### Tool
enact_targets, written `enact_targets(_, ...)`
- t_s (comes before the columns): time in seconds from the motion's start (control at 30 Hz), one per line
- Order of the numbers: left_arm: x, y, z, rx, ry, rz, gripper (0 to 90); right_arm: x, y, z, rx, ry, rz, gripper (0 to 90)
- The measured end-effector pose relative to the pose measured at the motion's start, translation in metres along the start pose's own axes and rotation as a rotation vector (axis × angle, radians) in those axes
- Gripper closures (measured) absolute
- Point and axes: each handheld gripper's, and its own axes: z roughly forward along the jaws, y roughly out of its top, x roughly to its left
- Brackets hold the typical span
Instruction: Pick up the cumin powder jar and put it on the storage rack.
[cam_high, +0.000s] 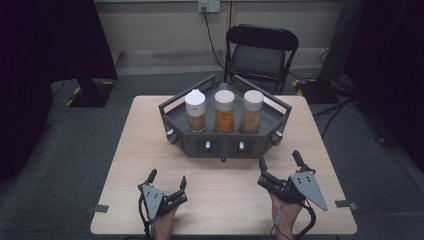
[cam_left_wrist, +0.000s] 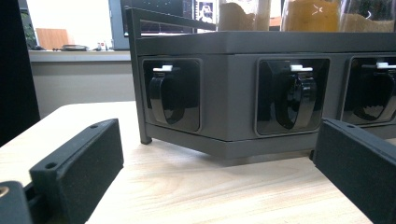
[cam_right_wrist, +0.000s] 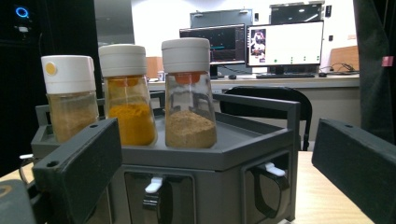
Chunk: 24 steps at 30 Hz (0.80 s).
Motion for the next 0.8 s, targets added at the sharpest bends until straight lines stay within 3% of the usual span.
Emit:
enact_targets(0.57, 0.000, 0.000, 0.000, -0.001, 0.001, 0.000, 1.0, 0.000, -0.027, -0.006, 0.035, -0.031, -0.017, 0.4)
enact_targets(0.8, 0.000, 0.000, 0.000, -0.001, 0.000, 0.000, 0.9, 0.000, -0.039, -0.006, 0.062, -0.044, 0.004, 0.4)
